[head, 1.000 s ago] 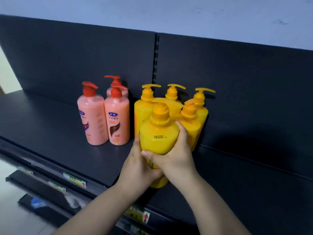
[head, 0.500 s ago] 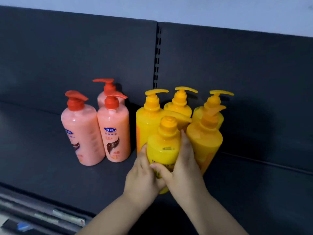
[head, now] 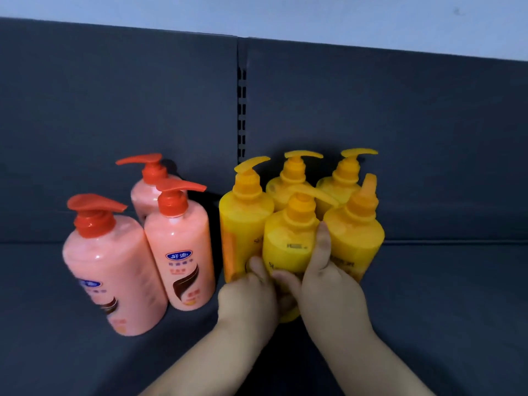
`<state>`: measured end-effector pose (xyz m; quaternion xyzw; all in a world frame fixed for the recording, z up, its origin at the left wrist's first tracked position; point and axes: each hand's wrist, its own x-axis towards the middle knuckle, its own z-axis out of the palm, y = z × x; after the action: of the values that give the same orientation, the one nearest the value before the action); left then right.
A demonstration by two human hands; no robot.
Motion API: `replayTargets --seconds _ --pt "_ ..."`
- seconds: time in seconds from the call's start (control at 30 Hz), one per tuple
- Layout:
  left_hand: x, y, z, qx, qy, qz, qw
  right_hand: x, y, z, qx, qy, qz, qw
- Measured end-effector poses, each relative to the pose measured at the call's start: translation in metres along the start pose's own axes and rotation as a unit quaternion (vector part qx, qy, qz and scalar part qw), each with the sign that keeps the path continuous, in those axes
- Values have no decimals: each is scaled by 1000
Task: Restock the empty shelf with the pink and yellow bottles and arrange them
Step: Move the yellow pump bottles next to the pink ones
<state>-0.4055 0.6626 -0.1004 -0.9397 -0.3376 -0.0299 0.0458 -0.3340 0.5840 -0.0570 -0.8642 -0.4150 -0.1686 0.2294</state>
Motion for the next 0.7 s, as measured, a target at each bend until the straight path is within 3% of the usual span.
replayTargets --seconds 0.1,0.23,0.33,0.6,0.7 --pt "9 -4 1 -17 22 -3 1000 2 -8 0 -23 10 13 1000" --pt "16 -10 3 -60 19 -8 998 1 -16 3 -36 -108 62 992" --pt "14 -15 1 -75 25 -1 997 -1 -18 2 -31 -96 78 992" --pt "-11 -42 -9 -61 153 110 980 -18 -16 -15 35 -107 60 992" --pt "-20 -42 -11 -78 199 136 967 -25 -21 -23 12 -116 41 992"
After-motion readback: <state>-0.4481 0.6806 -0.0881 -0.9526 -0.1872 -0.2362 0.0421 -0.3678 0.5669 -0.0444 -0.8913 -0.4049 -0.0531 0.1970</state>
